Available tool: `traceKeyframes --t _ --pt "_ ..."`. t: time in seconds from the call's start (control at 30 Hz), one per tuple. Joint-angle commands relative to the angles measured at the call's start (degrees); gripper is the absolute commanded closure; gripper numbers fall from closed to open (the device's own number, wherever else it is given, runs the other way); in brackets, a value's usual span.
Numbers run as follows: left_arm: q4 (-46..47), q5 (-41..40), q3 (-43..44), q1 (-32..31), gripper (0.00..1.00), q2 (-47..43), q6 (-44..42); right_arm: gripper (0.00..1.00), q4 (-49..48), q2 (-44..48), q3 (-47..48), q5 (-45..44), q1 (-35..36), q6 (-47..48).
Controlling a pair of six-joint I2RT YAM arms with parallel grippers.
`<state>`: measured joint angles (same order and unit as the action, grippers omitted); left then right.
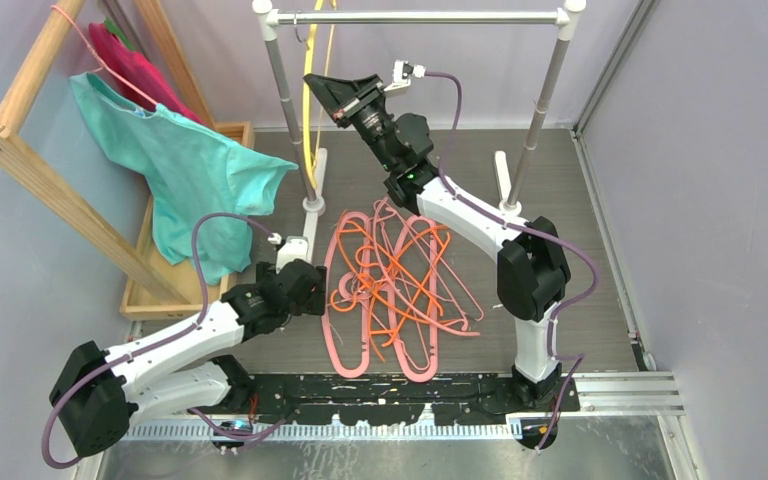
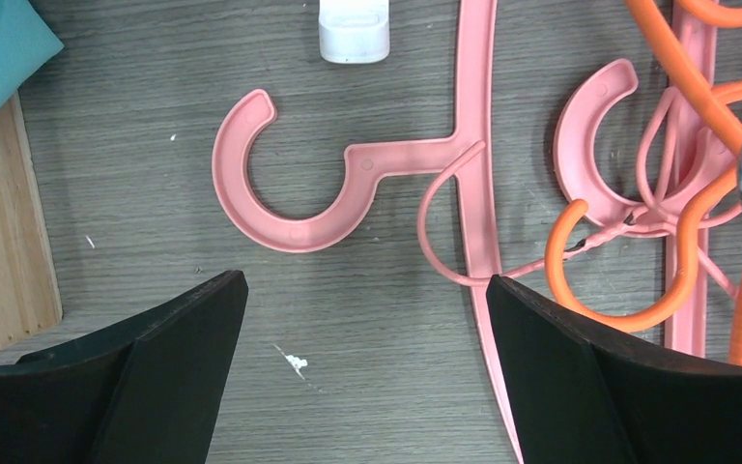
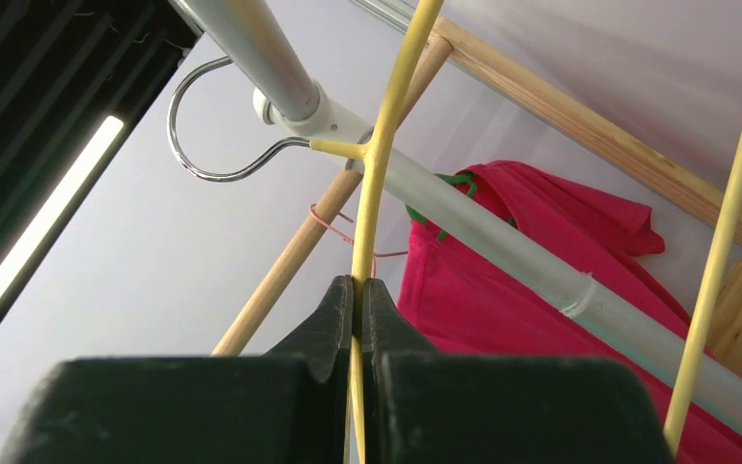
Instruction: Organize the hangers
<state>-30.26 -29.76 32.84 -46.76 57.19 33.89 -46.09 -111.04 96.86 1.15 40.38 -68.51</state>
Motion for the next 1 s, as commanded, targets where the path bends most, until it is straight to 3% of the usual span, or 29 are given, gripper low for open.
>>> traceKeyframes --t 0.0,0.4,0.73,0.83,0.97 --pt "1.83 -0.88 -0.67 0.17 0.02 -0.21 0.88 0.99 -5.01 2.25 2.21 -0.73 -0.04 -0.08" --pt "1.15 -1.11 -0.29 0.11 0.02 -1.06 0.81 0.99 7.65 -4.26 15.08 -1.49 0.65 -2.54" --pt "1.07 -0.92 -0.42 0.16 0.02 -1.06 1.0 0.99 12.5 -4.34 11.64 -1.21 1.28 -4.38" --pt "1.05 -0.92 -0.45 0.17 0.02 -1.07 1.01 0.87 11.89 -3.58 10.46 -0.28 1.17 -3.67" --pt "1.11 -1.0 -0.48 0.14 0.02 -1.02 1.03 0.6 11.1 0.41 5.84 -1.33 1.23 -0.21"
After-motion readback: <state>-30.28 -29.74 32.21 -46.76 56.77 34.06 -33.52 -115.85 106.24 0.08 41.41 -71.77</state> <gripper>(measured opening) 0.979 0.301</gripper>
